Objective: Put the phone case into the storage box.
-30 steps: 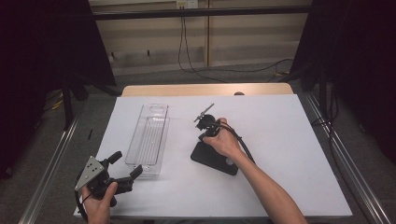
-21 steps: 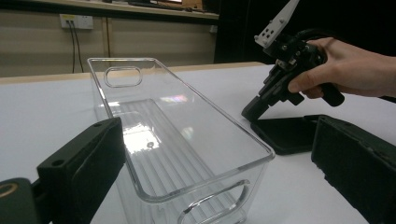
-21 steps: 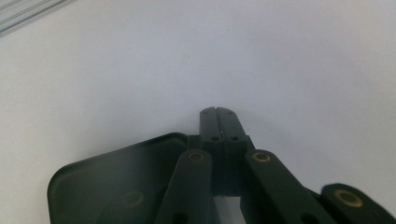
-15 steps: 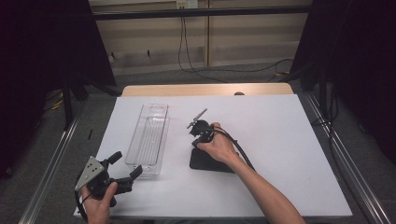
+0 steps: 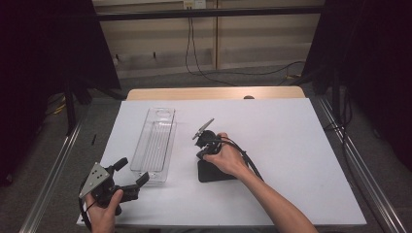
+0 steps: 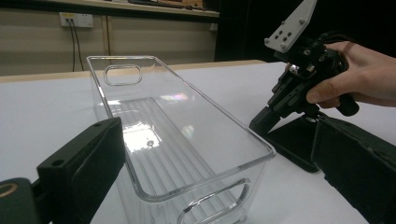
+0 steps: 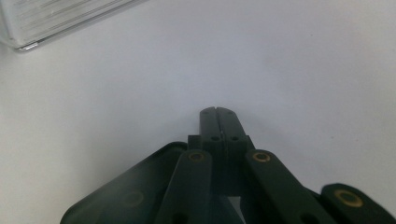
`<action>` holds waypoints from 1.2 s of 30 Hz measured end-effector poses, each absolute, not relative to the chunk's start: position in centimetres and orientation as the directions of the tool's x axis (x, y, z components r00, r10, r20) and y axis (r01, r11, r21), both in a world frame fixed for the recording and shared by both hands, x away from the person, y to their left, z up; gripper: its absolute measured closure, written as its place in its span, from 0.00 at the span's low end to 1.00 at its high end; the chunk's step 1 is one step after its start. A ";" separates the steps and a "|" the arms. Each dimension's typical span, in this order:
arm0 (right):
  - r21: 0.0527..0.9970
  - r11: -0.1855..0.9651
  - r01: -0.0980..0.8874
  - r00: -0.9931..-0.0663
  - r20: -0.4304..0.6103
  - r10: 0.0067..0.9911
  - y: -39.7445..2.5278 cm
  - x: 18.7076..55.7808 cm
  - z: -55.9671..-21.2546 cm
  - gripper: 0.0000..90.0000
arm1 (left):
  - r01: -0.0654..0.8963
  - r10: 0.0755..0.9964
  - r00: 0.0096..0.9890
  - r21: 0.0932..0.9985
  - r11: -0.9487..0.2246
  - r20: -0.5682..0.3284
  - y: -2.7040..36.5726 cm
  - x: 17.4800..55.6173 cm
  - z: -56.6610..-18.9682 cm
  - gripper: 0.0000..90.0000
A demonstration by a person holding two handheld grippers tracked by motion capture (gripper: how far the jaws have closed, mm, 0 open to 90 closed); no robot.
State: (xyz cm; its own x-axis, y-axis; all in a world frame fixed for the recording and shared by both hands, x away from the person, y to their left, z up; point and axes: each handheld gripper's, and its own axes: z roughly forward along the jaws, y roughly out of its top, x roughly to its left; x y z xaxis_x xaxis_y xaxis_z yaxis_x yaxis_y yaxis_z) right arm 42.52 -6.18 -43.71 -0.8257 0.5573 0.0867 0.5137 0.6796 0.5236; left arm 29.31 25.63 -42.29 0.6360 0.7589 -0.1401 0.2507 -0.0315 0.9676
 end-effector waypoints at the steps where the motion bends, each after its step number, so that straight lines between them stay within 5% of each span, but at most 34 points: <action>1: 0.523 0.679 0.516 -0.826 0.094 0.556 -6.1 42.3 -43.7 1.00 | 0.249 0.757 0.639 0.968 -0.036 -0.136 25.6 29.3 -42.3 0.03; 36: 0.569 0.649 0.504 -0.843 0.160 0.514 -7.3 38.1 -44.1 1.00 | 0.255 0.764 0.630 0.967 -0.030 -0.142 25.7 29.3 -42.3 0.03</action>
State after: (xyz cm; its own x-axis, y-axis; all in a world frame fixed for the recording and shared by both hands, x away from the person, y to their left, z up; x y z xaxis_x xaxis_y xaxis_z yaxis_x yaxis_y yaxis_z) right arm 38.10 -7.31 -44.14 -0.8426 0.5143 0.1597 0.5042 0.6494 0.5693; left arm 29.26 25.66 -42.30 0.6298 0.7637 -0.1420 0.2546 -0.0303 0.9666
